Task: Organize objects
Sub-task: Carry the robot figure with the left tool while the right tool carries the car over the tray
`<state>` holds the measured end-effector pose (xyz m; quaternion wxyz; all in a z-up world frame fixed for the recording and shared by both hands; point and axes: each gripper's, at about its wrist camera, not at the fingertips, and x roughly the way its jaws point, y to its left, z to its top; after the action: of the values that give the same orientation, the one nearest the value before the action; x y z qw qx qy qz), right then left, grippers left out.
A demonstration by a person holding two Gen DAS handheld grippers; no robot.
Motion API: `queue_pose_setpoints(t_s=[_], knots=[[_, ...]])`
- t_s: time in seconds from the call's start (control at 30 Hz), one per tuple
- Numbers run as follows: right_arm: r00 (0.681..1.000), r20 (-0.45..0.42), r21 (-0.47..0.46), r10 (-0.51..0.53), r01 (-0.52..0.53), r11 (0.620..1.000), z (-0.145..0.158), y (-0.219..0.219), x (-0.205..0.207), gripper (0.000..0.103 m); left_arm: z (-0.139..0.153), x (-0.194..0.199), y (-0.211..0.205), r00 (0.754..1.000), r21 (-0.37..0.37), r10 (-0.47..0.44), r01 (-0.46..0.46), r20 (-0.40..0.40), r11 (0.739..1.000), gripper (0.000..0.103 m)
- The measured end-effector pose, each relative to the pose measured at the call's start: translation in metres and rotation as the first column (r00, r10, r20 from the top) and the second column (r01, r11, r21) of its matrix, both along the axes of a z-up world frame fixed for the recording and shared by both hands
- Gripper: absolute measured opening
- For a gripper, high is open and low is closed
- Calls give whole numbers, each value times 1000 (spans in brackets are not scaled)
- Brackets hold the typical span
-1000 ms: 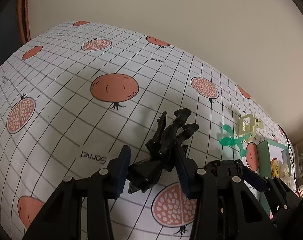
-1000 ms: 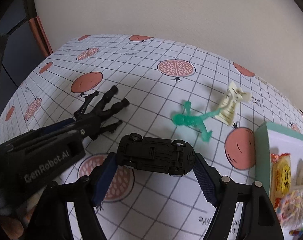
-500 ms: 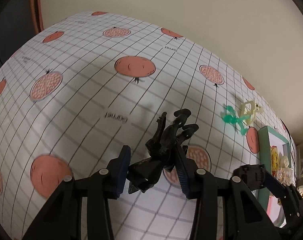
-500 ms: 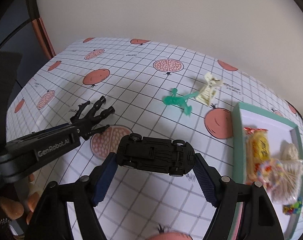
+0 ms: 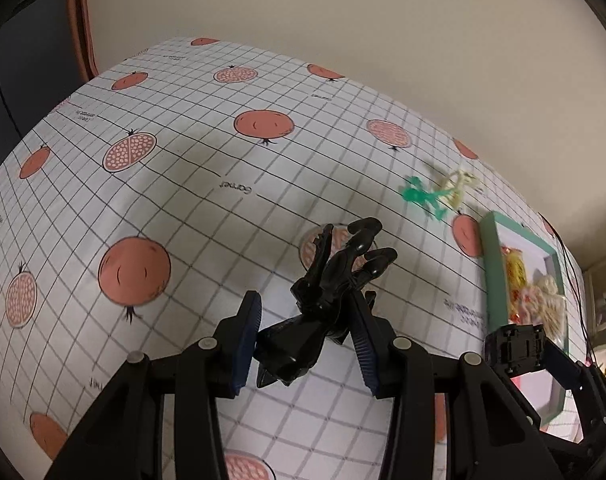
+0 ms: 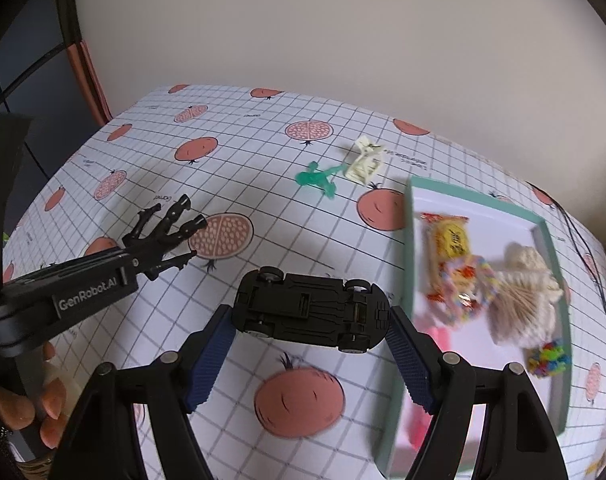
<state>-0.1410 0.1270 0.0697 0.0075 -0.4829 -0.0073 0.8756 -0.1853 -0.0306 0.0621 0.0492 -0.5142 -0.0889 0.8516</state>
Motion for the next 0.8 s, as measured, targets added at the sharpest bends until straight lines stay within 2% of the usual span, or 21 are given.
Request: queue_pose_setpoints(t_s=[0.4, 0.8], knots=[[999, -13, -2, -31, 31, 1000, 15, 27, 42, 78, 18, 45, 34, 999, 20, -23, 23, -24, 1000, 46], [998, -20, 1, -56, 56, 998, 21, 52, 58, 78, 28, 59, 63, 998, 25, -46, 47, -47, 999, 46]])
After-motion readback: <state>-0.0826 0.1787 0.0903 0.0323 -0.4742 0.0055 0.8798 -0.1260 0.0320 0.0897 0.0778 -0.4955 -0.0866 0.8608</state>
